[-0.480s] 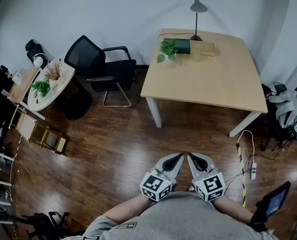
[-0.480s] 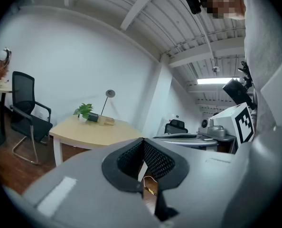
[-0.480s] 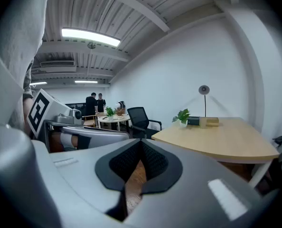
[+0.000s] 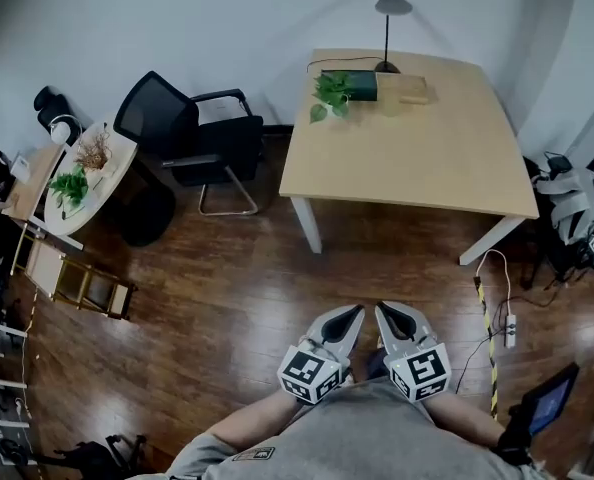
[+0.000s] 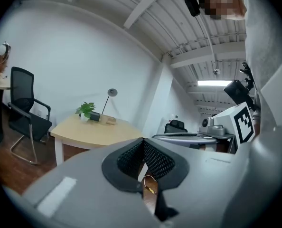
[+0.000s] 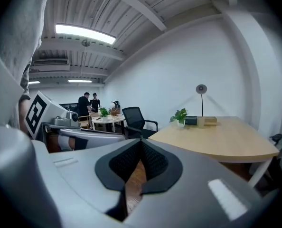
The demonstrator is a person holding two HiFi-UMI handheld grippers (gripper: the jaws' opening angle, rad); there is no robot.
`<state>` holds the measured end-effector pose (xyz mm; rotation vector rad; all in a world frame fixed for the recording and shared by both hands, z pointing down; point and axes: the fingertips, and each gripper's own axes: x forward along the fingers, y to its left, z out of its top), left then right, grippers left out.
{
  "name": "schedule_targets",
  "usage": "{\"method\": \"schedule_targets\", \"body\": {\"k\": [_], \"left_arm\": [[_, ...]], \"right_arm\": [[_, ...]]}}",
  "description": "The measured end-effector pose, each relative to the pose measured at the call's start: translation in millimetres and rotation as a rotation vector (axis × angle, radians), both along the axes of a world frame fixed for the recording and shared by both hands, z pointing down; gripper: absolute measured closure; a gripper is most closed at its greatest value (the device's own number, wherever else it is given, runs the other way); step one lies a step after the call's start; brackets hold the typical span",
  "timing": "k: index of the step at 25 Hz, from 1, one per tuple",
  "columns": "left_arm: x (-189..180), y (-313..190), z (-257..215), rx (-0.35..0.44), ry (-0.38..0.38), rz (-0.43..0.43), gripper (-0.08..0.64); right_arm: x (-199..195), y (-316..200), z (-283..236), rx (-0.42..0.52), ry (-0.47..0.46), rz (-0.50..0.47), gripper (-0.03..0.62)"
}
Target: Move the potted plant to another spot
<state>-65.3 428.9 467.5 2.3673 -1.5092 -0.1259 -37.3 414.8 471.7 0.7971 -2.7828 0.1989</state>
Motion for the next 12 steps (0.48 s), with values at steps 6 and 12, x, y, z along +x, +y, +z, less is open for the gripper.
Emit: {"method": "schedule_targets", "body": {"k": [6, 12], "left_arm": [[-10, -52, 6, -0.001, -0.008, -0.013, 0.566], [-15, -121, -2, 0.004, -0.018, -0.049, 0.566]], "right_arm": [[-10, -51, 5, 0.0, -0.016, -0.01, 0.588], [-15, -116, -3, 0.01, -0.036, -0.052, 0.588]]}}
